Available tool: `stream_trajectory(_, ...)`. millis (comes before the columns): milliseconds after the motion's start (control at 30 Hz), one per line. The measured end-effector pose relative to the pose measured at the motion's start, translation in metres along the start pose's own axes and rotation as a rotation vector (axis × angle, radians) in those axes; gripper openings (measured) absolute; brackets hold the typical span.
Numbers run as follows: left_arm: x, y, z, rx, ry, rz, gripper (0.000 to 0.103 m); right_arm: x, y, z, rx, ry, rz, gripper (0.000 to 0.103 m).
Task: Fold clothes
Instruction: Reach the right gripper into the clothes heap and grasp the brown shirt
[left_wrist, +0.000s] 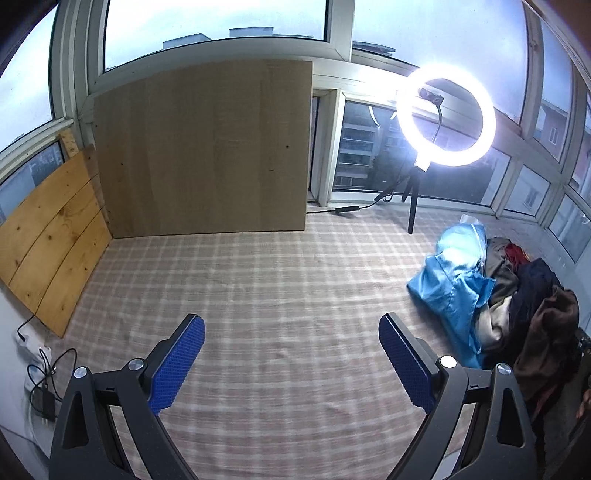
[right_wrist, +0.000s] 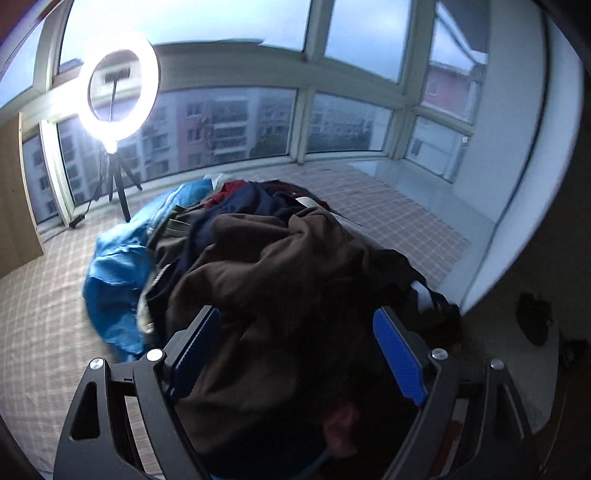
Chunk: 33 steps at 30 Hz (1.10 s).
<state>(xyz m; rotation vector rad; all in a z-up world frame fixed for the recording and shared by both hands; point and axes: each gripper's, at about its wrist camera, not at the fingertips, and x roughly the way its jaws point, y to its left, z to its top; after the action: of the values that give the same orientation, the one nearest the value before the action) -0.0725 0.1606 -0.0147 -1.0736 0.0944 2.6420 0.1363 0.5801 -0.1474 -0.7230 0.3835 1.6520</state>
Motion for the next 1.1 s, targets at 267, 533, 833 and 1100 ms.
stream_trajectory(267,0.013,-0.016,0.005,-0.051,0.022,0.096,0.095,0.057,0.001,0.015,-0.084,0.059,0.186,0.025)
stream_trajectory(533,0.012,-0.005,0.003,-0.009,0.019,0.148,0.095,0.006,-0.019,0.042,0.047,-0.024,0.345,0.021)
stream_trajectory(833,-0.014,0.058,0.012,-0.038,-0.058,0.139,0.095,-0.126,0.022,0.113,0.093,-0.362,0.408,0.015)
stream_trajectory(1100,-0.028,0.122,0.012,-0.101,-0.102,0.149,0.095,-0.232,0.136,0.183,-0.027,-0.546,0.629,0.015)
